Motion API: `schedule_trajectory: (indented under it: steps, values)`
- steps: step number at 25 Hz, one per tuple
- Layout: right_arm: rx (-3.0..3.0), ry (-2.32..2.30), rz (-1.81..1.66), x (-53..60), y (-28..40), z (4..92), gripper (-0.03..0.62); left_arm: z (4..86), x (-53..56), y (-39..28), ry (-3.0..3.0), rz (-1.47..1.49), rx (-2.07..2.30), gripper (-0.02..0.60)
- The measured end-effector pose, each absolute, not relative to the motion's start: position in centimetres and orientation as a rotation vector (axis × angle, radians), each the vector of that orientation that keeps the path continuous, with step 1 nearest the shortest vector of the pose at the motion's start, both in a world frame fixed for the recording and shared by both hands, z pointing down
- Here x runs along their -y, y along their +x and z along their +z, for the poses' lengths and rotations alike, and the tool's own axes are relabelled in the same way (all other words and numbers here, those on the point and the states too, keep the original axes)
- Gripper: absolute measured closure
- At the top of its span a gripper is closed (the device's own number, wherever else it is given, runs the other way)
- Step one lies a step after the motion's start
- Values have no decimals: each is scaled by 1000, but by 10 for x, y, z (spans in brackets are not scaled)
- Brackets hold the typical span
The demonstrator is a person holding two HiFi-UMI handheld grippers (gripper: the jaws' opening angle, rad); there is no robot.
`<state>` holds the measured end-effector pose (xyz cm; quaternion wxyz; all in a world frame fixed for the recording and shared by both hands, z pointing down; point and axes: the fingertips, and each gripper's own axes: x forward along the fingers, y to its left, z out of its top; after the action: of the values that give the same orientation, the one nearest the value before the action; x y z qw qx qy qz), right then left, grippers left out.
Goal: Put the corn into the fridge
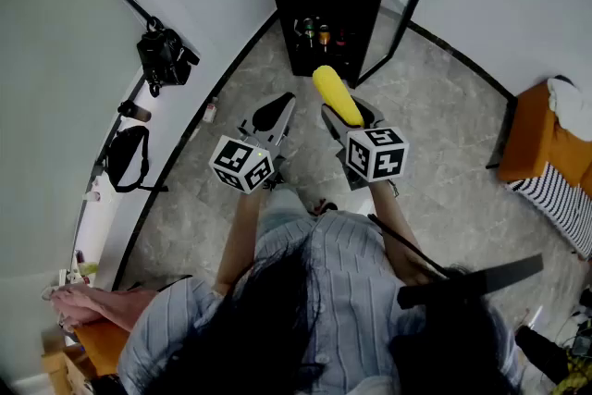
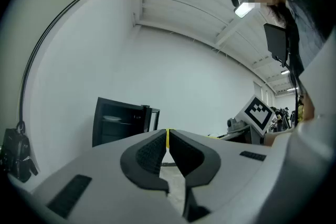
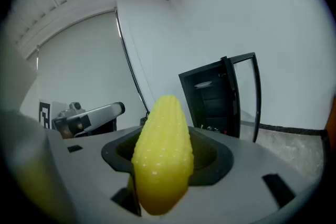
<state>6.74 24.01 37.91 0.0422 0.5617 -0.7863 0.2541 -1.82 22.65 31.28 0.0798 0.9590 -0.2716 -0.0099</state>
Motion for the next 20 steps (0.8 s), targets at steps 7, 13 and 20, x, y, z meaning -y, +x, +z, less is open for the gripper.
schedule_trajectory:
  steps: [7, 13, 20]
  values:
    - [2418, 1726, 771, -237, 71, 383, 349, 325, -226, -14, 2856, -18, 779, 572]
    - [2408, 1711, 782, -228, 64, 388, 349, 330, -218, -19, 2839, -23, 768, 574]
    - [2388, 1706, 807, -202, 45, 393, 350, 336, -192, -34, 2832, -6, 727, 572]
